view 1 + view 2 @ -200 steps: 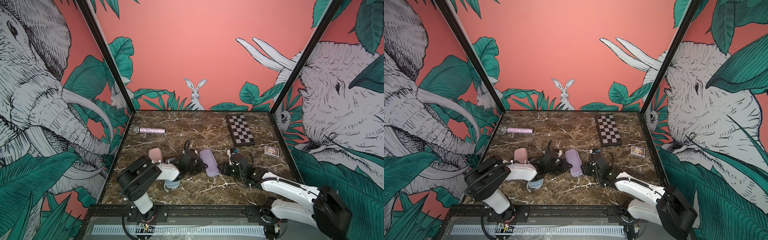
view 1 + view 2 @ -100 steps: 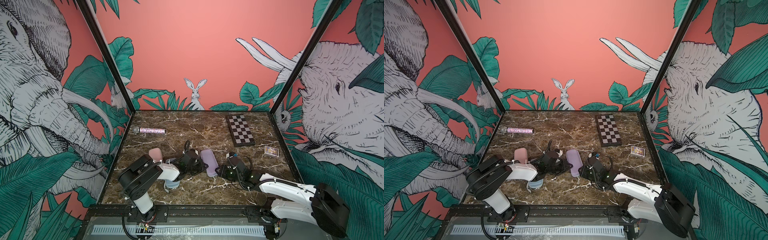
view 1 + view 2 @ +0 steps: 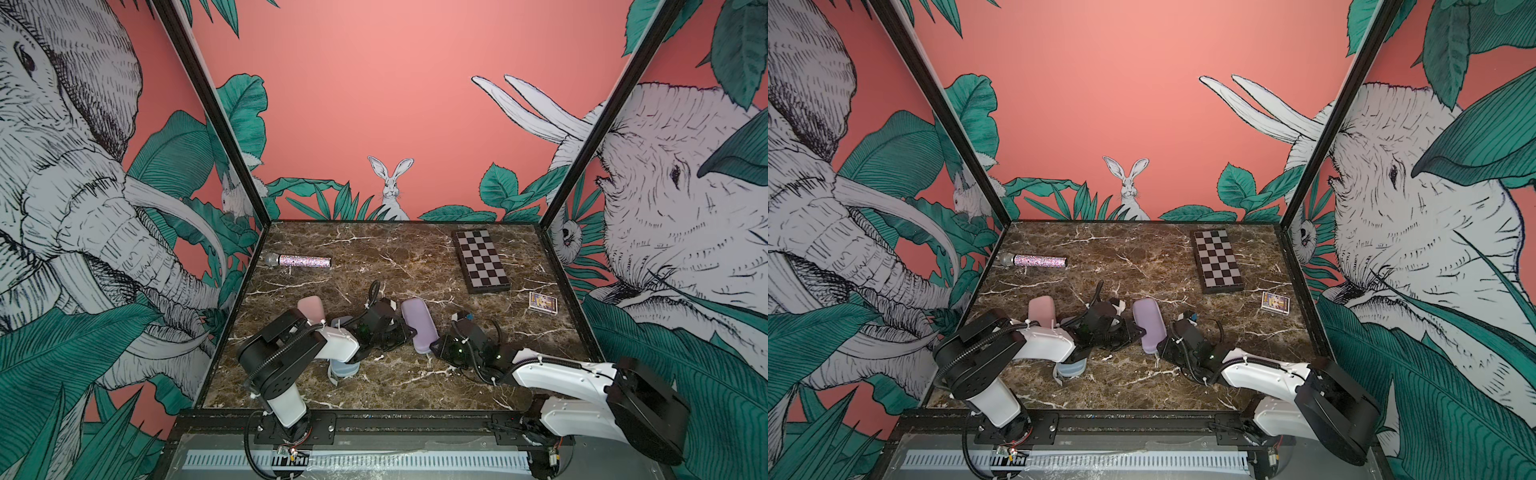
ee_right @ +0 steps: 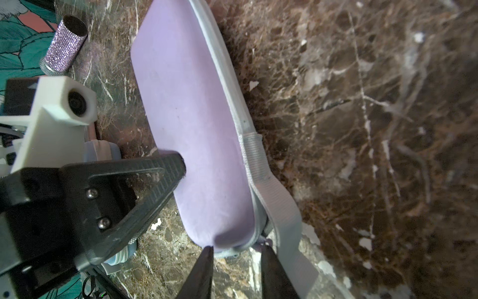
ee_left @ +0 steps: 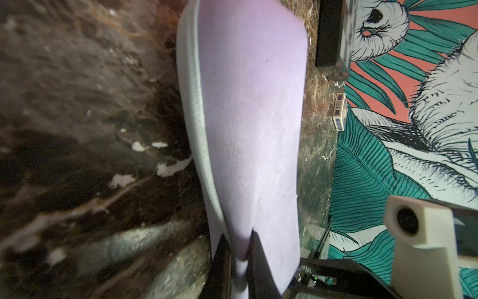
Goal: Put umbrellas into zippered umbrella sleeves
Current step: Adjust the umbrella sleeve at the center of the board.
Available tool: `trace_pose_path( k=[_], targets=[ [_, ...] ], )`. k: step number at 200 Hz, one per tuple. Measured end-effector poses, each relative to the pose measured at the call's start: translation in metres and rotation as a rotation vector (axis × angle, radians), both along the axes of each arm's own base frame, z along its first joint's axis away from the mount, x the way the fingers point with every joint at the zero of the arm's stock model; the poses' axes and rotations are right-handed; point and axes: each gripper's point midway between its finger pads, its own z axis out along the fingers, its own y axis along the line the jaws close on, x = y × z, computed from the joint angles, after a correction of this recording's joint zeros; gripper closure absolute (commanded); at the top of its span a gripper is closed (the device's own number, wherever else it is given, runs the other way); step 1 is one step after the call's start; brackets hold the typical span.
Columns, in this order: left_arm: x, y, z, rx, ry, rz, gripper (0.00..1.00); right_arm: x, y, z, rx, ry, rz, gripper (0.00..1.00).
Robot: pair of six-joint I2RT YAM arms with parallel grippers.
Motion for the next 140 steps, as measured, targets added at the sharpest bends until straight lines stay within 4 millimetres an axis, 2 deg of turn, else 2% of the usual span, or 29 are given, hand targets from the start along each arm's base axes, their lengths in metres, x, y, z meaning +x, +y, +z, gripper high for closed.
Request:
trace_pose_path(
  k=[34, 78, 104, 140],
  targets=[
    [0.001, 0.000, 0.000, -0.003, -0.004, 0.003, 0.92, 0.006, 0.006, -0.005, 0.008, -0.011, -0.006, 0.68],
    [0.019, 0.005, -0.001, -0.006, -0.036, 0.058, 0.94, 0.023, 0.018, -0.005, 0.044, -0.069, -0.017, 0.69],
    [0.027, 0.006, -0.003, -0.004, -0.049, 0.080, 0.94, 0.031, 0.019, -0.006, 0.096, -0.116, -0.031, 0.73],
    [0.028, 0.006, -0.004, -0.006, -0.052, 0.081, 0.95, 0.030, 0.020, 0.002, 0.104, -0.127, 0.006, 0.79]
  ],
)
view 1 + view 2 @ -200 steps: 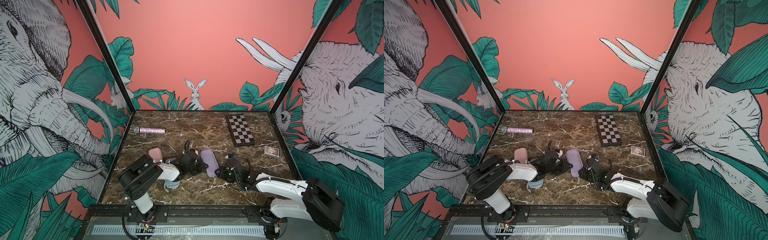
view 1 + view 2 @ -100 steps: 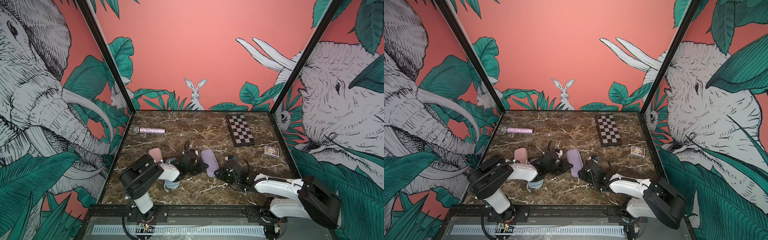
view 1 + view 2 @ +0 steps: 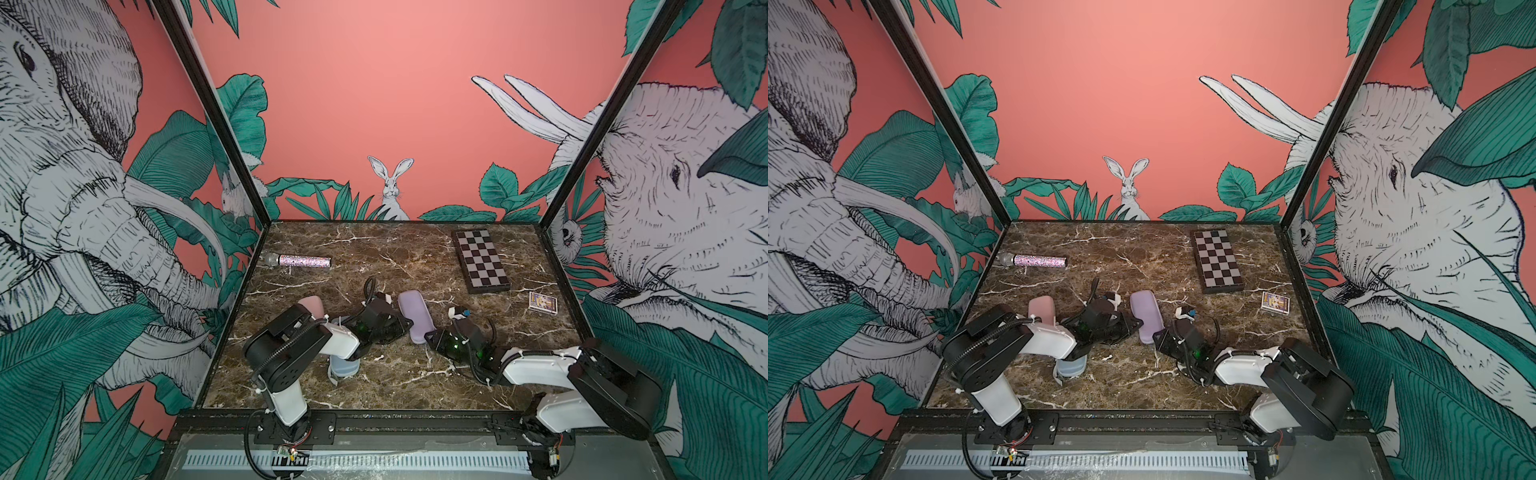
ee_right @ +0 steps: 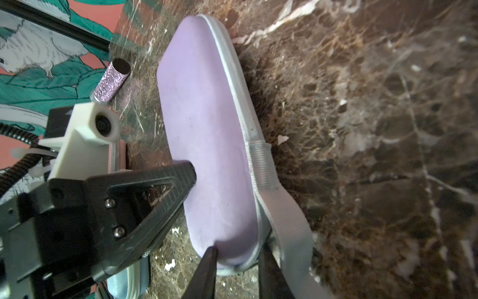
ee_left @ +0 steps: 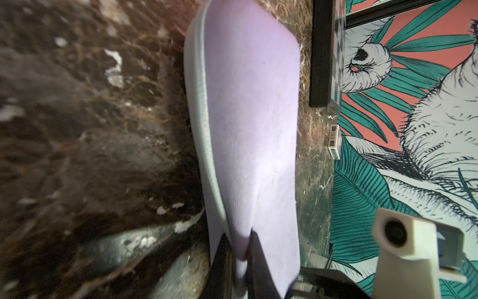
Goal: Put umbrellas into zippered umbrella sleeves
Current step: Adjust the umbrella sleeve at the center of the board.
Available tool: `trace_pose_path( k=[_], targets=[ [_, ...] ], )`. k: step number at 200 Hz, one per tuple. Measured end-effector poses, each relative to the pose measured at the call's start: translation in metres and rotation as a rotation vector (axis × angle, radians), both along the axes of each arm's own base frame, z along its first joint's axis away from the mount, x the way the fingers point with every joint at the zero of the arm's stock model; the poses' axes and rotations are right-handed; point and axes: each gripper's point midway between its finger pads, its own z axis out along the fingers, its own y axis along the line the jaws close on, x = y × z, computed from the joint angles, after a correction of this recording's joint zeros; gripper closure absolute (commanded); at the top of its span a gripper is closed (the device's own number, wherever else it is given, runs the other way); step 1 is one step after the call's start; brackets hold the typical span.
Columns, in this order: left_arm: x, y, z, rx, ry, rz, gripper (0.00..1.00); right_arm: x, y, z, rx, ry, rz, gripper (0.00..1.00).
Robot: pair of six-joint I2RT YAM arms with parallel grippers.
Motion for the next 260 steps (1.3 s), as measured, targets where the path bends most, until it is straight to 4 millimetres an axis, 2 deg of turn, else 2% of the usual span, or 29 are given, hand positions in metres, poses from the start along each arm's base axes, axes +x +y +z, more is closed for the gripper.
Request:
trace_pose_path(
  k=[19, 43, 67, 85, 108, 114, 124, 129, 155, 176, 200, 223, 239, 249, 260],
  targets=[
    [0.001, -0.003, 0.002, -0.011, -0.003, -0.010, 0.94, 0.000, 0.000, 0.005, -0.014, 0.002, 0.011, 0.81],
    [0.002, -0.005, 0.001, -0.014, -0.006, -0.011, 0.94, 0.002, 0.000, -0.004, -0.031, 0.009, 0.009, 0.86],
    [0.018, 0.002, 0.001, -0.003, -0.037, 0.050, 0.95, 0.020, 0.010, -0.012, 0.029, -0.032, -0.025, 0.90],
    [0.029, 0.008, 0.003, 0.006, -0.059, 0.094, 0.94, 0.031, 0.016, -0.011, 0.098, -0.077, -0.047, 1.00],
    [0.031, 0.009, 0.003, 0.009, -0.064, 0.102, 0.93, 0.032, 0.015, -0.010, 0.147, -0.097, -0.049, 1.00],
    [0.030, 0.009, 0.003, 0.008, -0.063, 0.101, 0.91, 0.031, 0.015, -0.010, 0.155, -0.095, -0.045, 0.92],
    [0.027, 0.009, 0.004, 0.003, -0.056, 0.093, 0.88, 0.029, 0.011, -0.009, 0.158, -0.082, -0.035, 0.74],
    [0.024, 0.009, 0.004, 0.001, -0.052, 0.087, 0.86, 0.027, 0.010, -0.007, 0.159, -0.071, -0.026, 0.69],
    [-0.002, 0.004, 0.006, -0.008, -0.004, 0.015, 0.77, 0.013, -0.004, 0.005, 0.073, -0.015, 0.038, 0.60],
    [-0.021, 0.001, 0.007, 0.000, 0.043, -0.043, 0.71, 0.007, -0.022, 0.020, -0.040, 0.000, 0.077, 0.59],
    [-0.034, 0.004, 0.008, 0.029, 0.089, -0.078, 0.67, 0.003, -0.035, 0.038, -0.109, -0.006, 0.099, 0.62],
    [-0.042, 0.012, 0.015, 0.100, 0.116, -0.111, 0.66, -0.014, -0.046, 0.029, -0.188, 0.040, 0.131, 0.63],
    [-0.046, 0.019, 0.024, 0.152, 0.114, -0.130, 0.66, -0.026, -0.052, 0.021, -0.223, 0.054, 0.158, 0.71],
    [-0.047, 0.024, 0.030, 0.179, 0.102, -0.140, 0.65, -0.033, -0.052, 0.021, -0.231, 0.033, 0.189, 0.77],
    [-0.047, 0.027, 0.039, 0.201, 0.088, -0.149, 0.65, -0.041, -0.050, 0.022, -0.242, -0.004, 0.232, 0.79]
  ],
)
